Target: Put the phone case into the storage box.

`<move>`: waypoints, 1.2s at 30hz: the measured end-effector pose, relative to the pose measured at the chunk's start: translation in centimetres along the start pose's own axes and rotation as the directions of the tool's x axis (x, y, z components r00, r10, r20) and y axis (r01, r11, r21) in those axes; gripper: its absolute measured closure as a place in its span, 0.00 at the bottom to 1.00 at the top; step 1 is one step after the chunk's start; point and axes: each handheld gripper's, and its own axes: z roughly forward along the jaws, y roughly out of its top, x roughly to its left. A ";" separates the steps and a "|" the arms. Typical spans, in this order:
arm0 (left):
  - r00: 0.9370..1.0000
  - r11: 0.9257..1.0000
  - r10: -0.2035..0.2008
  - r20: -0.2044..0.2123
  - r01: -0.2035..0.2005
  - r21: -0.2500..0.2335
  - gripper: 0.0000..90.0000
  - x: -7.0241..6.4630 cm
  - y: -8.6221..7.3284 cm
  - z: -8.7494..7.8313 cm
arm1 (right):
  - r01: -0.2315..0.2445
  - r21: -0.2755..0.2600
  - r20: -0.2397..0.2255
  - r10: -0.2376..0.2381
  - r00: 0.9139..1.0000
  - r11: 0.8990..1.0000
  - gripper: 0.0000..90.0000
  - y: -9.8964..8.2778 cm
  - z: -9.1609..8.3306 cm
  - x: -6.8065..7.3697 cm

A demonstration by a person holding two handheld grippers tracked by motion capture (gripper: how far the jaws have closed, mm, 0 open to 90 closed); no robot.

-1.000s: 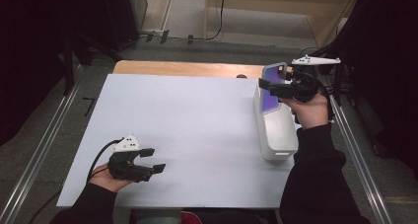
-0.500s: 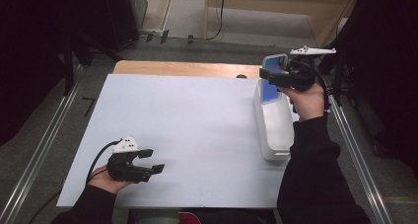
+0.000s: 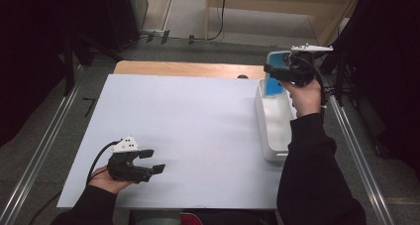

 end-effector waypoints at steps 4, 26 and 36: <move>1.000 1.000 -0.003 0.000 0.003 -0.004 0.31 0.0 0.0 0.1 | 0.008 0.003 0.026 -0.008 1.000 1.000 0.17 -0.1 0.7 -0.1; 1.000 1.000 -0.008 0.003 0.008 -0.003 0.31 0.2 0.0 -0.1 | -0.080 0.025 0.125 0.077 0.989 0.996 0.17 -1.6 5.8 -2.2; 1.000 1.000 -0.009 0.009 0.009 0.008 0.31 0.2 0.0 0.0 | -0.093 0.045 0.152 0.085 0.985 0.995 0.17 -2.3 7.3 -3.1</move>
